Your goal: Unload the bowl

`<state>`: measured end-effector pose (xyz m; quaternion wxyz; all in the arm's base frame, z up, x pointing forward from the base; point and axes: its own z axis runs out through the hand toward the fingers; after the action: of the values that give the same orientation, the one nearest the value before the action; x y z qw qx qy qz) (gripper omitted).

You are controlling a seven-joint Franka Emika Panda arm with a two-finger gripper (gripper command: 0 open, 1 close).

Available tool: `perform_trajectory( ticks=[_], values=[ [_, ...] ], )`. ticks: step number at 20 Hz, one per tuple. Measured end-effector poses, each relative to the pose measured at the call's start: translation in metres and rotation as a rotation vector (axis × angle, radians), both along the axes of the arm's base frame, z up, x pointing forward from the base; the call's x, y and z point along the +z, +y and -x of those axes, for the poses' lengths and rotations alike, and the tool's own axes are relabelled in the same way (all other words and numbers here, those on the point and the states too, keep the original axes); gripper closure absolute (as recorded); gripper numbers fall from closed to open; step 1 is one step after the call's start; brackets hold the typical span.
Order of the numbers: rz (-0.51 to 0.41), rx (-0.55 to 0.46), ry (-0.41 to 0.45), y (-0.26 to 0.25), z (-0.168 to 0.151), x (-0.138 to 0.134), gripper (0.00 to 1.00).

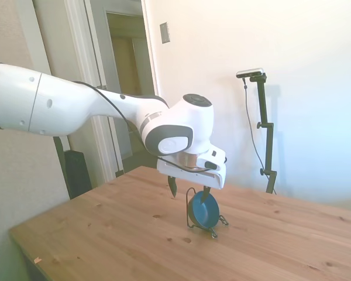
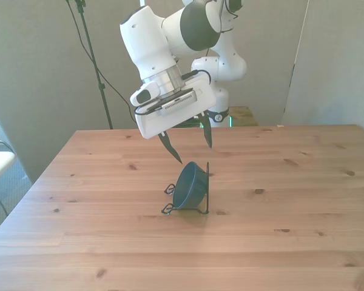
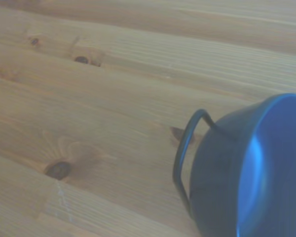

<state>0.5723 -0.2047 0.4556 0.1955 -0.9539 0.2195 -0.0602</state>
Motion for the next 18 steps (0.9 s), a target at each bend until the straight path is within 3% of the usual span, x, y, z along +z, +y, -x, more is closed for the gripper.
perform_trajectory(
  ticks=[10,11,18],
  values=[
    [-0.081,0.150,-0.012,-0.009,-0.021,-0.040,0.00],
    [-0.086,0.157,-0.017,-0.010,-0.021,-0.041,1.00],
    [-0.130,0.211,0.001,-0.009,-0.022,-0.040,1.00]
  ],
)
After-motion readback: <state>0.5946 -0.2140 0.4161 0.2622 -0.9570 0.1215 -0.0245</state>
